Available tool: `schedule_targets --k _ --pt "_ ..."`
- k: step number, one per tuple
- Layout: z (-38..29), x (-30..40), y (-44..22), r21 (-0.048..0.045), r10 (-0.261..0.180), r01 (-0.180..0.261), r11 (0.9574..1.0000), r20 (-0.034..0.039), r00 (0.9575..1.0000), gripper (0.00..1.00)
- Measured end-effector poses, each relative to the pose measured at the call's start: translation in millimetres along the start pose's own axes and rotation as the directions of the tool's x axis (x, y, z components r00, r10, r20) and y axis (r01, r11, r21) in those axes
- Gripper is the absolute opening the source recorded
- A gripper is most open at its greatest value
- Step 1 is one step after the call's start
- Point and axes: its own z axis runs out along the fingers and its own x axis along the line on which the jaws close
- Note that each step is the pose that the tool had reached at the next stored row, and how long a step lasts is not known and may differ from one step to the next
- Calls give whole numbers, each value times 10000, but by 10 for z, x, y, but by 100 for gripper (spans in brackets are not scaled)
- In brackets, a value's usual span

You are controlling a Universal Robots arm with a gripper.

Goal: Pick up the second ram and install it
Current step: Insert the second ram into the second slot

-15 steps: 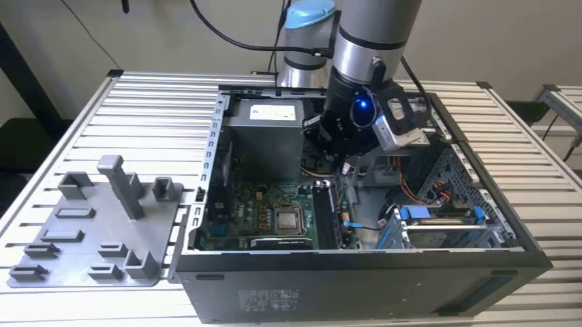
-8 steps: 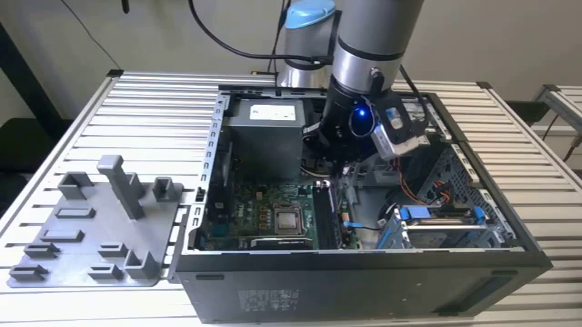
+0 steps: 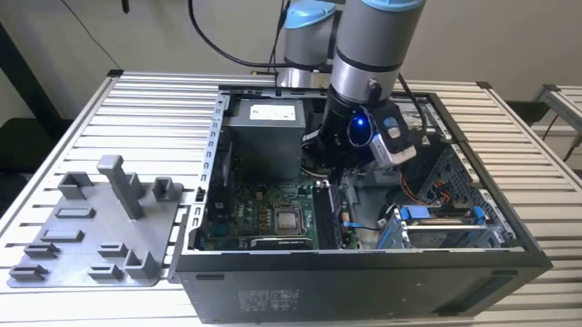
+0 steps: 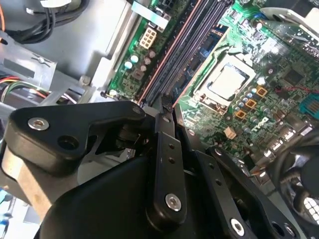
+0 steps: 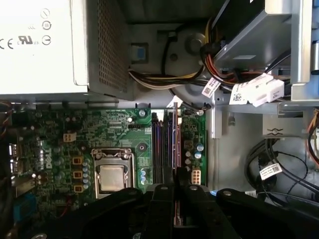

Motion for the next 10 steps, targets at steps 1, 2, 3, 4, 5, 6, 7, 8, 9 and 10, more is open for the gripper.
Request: schedule_targets --k 1,2,3,4,5,6,7,8,9,10 --pt "17 7 -3 1 0 0 10000 -1 10000 14" --pt "37 12 -6 -1 0 0 10000 0 10000 14" --pt "52 15 -9 -1 0 0 10000 0 10000 14" --pt "67 18 -16 0 -1 1 10000 0 10000 14" --pt "85 24 -24 1 1 -1 10000 0 10000 14" --pt "103 31 -32 1 5 -5 10000 0 10000 14" --pt "119 38 -39 1 13 -13 10000 0 10000 14" --pt "135 44 -44 0 20 -20 10000 0 10000 14" --pt "151 52 -51 -2 31 -31 10000 1 10000 14" --pt "162 57 -64 3 38 -38 10000 0 10000 14"
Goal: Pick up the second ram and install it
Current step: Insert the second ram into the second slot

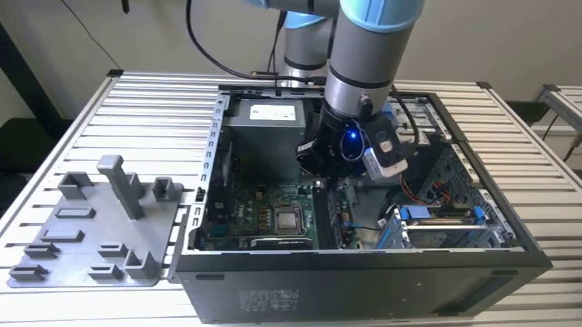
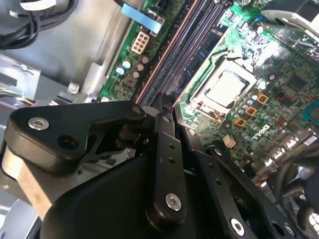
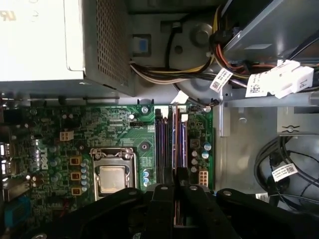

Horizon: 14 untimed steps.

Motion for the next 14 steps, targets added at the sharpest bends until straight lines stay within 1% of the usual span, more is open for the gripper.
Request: schedule_targets --k 6,14 --pt "75 20 -61 -6 46 -46 10000 2 10000 14" --pt "200 84 -102 -3 218 -218 9998 6 9998 14"
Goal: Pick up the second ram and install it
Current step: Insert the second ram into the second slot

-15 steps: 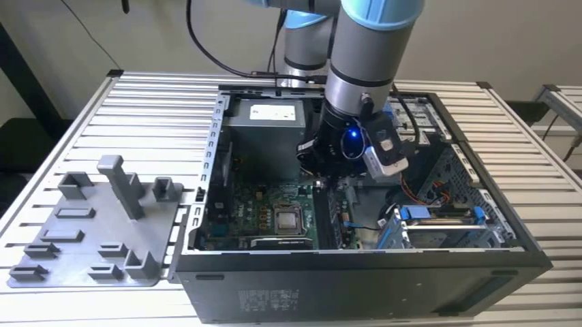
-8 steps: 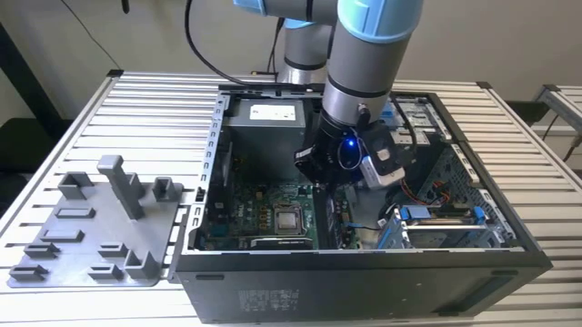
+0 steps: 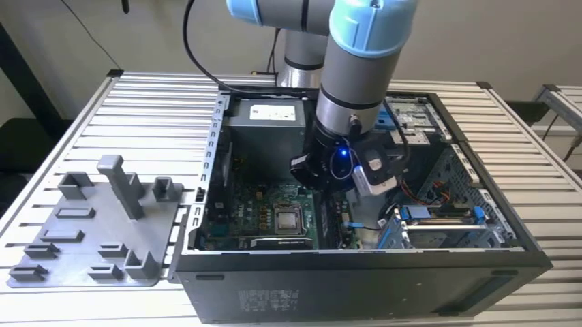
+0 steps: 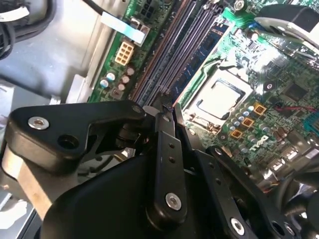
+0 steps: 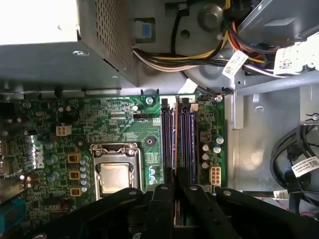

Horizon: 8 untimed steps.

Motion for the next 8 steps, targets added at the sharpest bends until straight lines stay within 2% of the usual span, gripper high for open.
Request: schedule_targets --k 5,8 --pt "37 8 -47 -1 200 -200 9998 6 9998 14" --pt "56 9 -54 -2 289 -289 9996 9 9996 14"
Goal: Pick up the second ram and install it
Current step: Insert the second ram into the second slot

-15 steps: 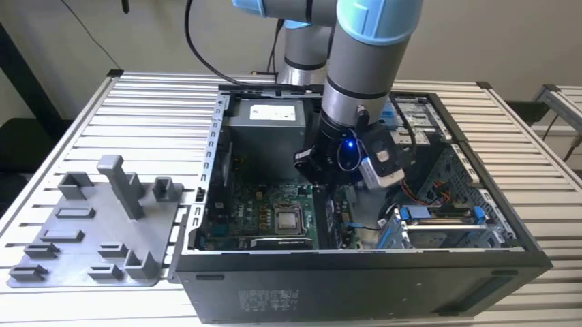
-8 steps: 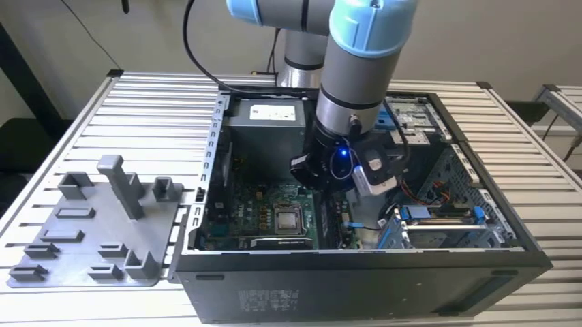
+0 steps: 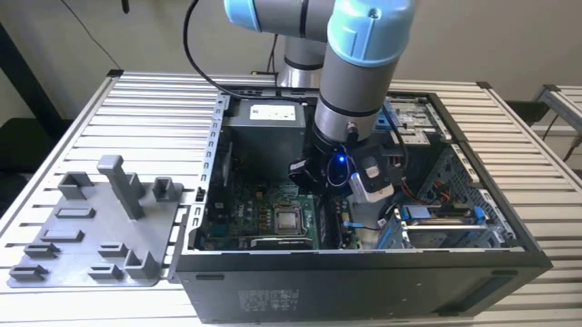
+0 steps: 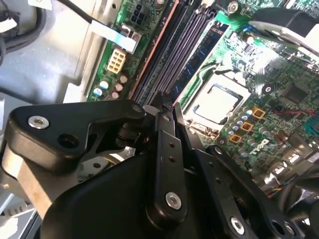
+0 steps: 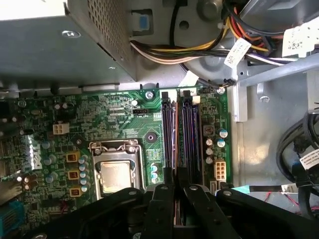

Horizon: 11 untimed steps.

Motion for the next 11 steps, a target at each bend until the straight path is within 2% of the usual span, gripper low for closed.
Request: schedule_targets --k 3,11 --pt "0 0 0 2 0 0 10000 0 10000 14" --pt "57 0 -3 4 -16 16 10000 0 10000 14"
